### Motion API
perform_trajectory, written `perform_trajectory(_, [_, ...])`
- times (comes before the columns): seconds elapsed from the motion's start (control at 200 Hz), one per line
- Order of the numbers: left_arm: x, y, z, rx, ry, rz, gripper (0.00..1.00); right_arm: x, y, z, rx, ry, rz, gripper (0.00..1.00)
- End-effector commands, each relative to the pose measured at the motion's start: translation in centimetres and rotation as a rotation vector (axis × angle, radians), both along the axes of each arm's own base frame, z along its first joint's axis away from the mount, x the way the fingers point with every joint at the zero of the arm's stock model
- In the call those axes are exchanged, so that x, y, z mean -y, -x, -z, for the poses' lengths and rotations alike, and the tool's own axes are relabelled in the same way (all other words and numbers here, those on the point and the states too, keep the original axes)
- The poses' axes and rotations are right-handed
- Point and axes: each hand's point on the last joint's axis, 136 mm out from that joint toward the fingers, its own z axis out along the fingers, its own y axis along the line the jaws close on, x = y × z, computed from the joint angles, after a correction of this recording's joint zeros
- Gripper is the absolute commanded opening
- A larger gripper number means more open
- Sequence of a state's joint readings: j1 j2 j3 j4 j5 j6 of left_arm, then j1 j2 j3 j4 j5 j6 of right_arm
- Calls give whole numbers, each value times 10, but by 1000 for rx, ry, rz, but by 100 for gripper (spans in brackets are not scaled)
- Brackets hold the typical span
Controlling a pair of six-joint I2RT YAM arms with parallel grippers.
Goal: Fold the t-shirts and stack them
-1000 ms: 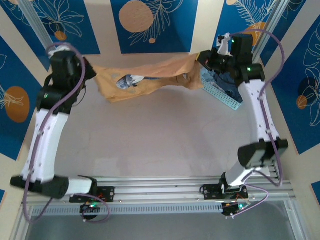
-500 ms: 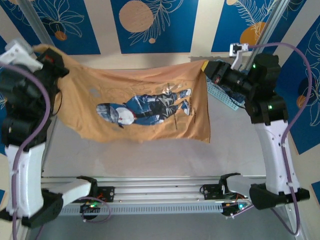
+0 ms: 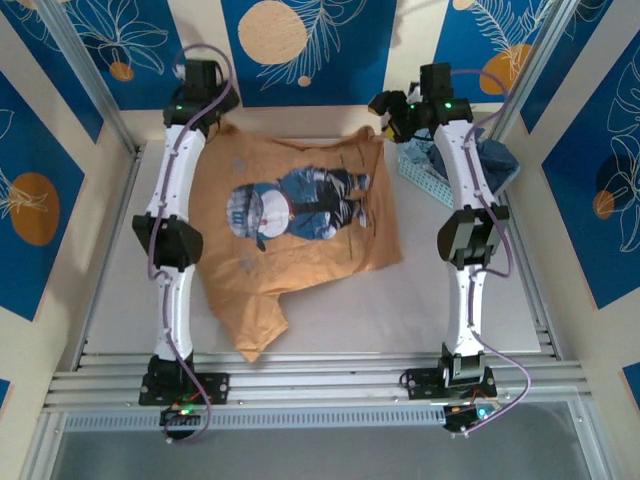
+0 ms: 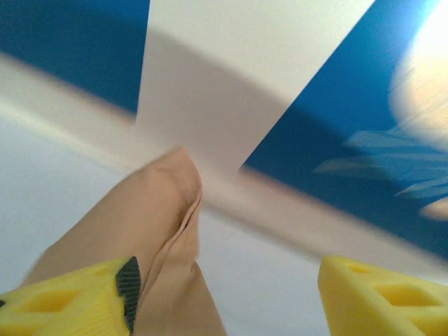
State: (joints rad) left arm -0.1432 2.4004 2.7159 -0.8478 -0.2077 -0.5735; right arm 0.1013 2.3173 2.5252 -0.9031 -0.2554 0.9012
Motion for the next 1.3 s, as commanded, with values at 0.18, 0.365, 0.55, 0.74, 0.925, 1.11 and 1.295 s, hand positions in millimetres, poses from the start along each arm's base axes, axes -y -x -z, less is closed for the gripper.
perform_trajectory(0.18, [1, 107, 23, -248, 56, 55, 66, -12, 87, 30, -183, 102, -45, 77])
perform_trajectory(0.365, [6, 193, 98, -464, 137, 56, 53, -31, 153, 84, -245, 190, -146, 67])
perform_trajectory(0.55, [28, 241, 159, -616, 261, 48, 49, -18, 204, 132, -326, 282, -198, 52])
perform_trajectory(0.74, [46, 237, 210, -708, 321, 28, 46, 4, 230, 179, -418, 365, -229, 46])
perform_trajectory(0.925, [30, 228, 251, -807, 231, -36, 41, 7, 237, 212, -514, 361, -258, 45])
perform_trajectory(1.11, [-13, 200, 273, -832, 202, -88, 40, -23, 237, 229, -587, 354, -329, 46])
perform_trajectory(1.295, [-30, 133, 265, -764, 226, -20, 42, -46, 215, 241, -623, 318, -320, 46])
